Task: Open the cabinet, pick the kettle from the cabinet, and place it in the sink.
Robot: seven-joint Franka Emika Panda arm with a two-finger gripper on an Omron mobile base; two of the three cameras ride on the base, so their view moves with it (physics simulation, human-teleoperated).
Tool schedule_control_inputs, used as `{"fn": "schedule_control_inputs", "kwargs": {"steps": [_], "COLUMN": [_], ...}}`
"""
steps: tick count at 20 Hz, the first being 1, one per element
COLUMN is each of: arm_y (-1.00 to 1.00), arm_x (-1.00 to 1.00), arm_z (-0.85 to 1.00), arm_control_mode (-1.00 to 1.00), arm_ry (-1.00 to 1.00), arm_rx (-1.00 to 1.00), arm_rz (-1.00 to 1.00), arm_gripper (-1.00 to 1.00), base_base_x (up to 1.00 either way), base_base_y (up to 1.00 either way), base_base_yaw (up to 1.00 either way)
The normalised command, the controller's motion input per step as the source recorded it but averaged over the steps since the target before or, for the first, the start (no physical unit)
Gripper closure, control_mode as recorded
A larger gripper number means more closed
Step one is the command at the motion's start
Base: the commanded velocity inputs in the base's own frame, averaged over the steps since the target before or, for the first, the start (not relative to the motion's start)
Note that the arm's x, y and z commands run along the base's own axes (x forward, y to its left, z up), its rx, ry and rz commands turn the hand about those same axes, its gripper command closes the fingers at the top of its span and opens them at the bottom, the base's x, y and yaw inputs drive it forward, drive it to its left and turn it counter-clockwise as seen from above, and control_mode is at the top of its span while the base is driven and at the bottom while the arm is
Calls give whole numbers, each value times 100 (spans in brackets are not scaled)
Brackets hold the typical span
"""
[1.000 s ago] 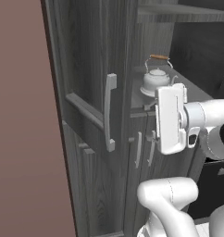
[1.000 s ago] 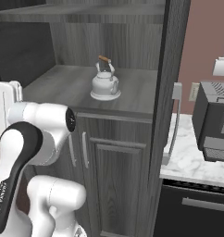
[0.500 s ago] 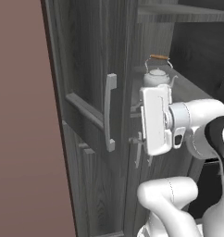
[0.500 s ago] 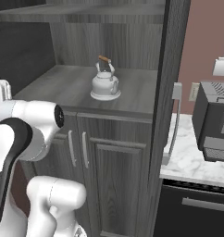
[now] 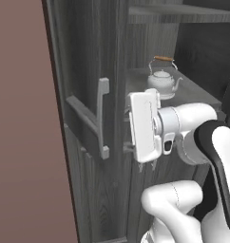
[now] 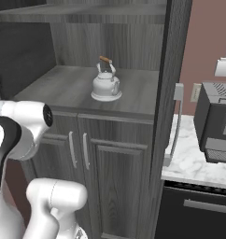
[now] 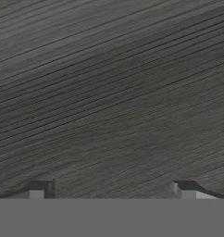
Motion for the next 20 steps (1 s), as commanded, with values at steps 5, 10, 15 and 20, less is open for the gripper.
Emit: {"fn": "schedule_control_inputs", "kwargs": {"steps": [5,10,15,20], "arm_y": [40,46,47,46], "arm_x": [0,0,3,6], "arm_z": [-9,-11,-12,-12], "arm_control_mode": [-100,-100,-100,-100], "arm_ry": [0,0,0,-1], "arm_rx": [0,0,0,0], "arm_rz": [3,1,0,0], "arm_gripper": [-100,-100,-100,-100], "base_base_x": [0,0,0,0], "base_base_y": [0,0,0,0], "base_base_yaw": [0,0,0,0]}}
